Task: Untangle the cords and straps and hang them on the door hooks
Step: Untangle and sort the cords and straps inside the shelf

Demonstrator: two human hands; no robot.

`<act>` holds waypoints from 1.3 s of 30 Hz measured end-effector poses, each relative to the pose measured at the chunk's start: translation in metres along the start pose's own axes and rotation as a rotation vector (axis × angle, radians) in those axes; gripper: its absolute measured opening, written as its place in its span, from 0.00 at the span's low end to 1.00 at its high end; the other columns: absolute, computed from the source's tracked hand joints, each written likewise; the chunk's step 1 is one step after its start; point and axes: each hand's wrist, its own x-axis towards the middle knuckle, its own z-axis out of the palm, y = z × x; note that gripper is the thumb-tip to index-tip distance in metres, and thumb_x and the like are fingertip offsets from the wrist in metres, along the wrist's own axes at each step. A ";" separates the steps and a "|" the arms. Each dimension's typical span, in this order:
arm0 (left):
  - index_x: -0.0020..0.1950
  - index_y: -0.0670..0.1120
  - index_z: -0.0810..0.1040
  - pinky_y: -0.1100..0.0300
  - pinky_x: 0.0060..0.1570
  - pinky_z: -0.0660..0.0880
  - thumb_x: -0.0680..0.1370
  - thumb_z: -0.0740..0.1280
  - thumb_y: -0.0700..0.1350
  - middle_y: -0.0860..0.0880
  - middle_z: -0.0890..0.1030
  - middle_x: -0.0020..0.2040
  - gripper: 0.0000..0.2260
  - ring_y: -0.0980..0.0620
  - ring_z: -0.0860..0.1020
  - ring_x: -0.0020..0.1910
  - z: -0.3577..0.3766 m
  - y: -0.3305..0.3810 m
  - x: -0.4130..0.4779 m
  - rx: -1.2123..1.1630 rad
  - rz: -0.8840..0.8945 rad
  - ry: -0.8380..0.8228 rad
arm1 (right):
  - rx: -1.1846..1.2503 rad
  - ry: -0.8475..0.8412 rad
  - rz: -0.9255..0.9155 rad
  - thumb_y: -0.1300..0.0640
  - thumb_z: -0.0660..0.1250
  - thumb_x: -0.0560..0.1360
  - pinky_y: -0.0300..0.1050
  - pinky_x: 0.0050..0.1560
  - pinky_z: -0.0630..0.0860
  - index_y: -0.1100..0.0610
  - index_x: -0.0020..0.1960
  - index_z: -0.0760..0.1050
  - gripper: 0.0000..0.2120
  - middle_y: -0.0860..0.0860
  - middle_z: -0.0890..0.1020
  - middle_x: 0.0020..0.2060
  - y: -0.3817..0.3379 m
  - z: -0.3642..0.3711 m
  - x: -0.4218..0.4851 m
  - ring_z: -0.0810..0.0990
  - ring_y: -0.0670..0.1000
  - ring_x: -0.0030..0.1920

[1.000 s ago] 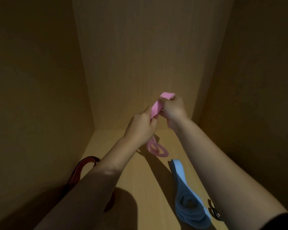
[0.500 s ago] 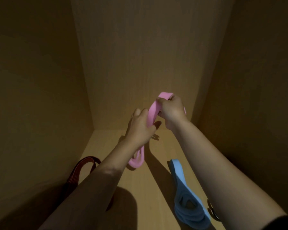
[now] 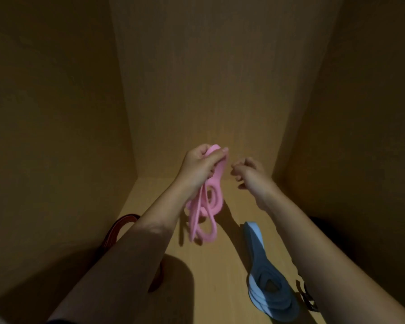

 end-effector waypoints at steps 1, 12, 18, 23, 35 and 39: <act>0.40 0.48 0.77 0.61 0.32 0.67 0.75 0.66 0.47 0.50 0.73 0.31 0.06 0.52 0.71 0.30 0.001 0.000 -0.001 -0.044 -0.007 -0.005 | 0.019 -0.087 -0.041 0.64 0.61 0.73 0.41 0.42 0.68 0.61 0.52 0.73 0.09 0.53 0.75 0.44 0.003 0.003 -0.005 0.72 0.49 0.44; 0.46 0.43 0.79 0.62 0.38 0.70 0.76 0.65 0.42 0.45 0.77 0.40 0.04 0.51 0.74 0.38 -0.004 -0.002 0.000 0.103 0.026 -0.012 | 0.054 -0.290 -0.076 0.55 0.72 0.70 0.31 0.40 0.75 0.48 0.60 0.67 0.22 0.46 0.79 0.49 0.043 0.033 -0.029 0.78 0.42 0.46; 0.44 0.43 0.79 0.71 0.28 0.71 0.74 0.68 0.40 0.49 0.78 0.34 0.02 0.61 0.75 0.28 -0.005 -0.022 0.007 0.052 -0.033 0.026 | 0.018 -0.262 -0.103 0.60 0.63 0.76 0.33 0.37 0.76 0.55 0.54 0.71 0.08 0.50 0.79 0.40 0.063 0.041 -0.035 0.78 0.45 0.37; 0.38 0.44 0.78 0.72 0.23 0.68 0.74 0.68 0.39 0.53 0.78 0.27 0.05 0.63 0.74 0.21 -0.013 -0.052 0.007 0.062 -0.206 0.019 | 0.124 -0.311 0.121 0.59 0.64 0.75 0.38 0.38 0.77 0.56 0.48 0.75 0.03 0.52 0.81 0.37 0.078 0.040 -0.038 0.79 0.48 0.35; 0.34 0.43 0.77 0.58 0.40 0.71 0.66 0.76 0.51 0.45 0.80 0.35 0.13 0.47 0.76 0.37 -0.022 -0.158 0.004 0.571 -0.384 0.105 | -0.578 -0.212 0.121 0.50 0.62 0.76 0.39 0.34 0.68 0.57 0.43 0.70 0.10 0.52 0.76 0.36 0.126 0.051 -0.042 0.73 0.48 0.35; 0.40 0.43 0.74 0.60 0.41 0.68 0.69 0.73 0.53 0.41 0.81 0.45 0.15 0.45 0.76 0.42 -0.019 -0.157 0.002 0.775 -0.268 0.113 | -0.786 -0.137 -0.001 0.48 0.60 0.76 0.45 0.41 0.72 0.58 0.46 0.72 0.12 0.53 0.75 0.40 0.123 0.049 -0.050 0.75 0.52 0.42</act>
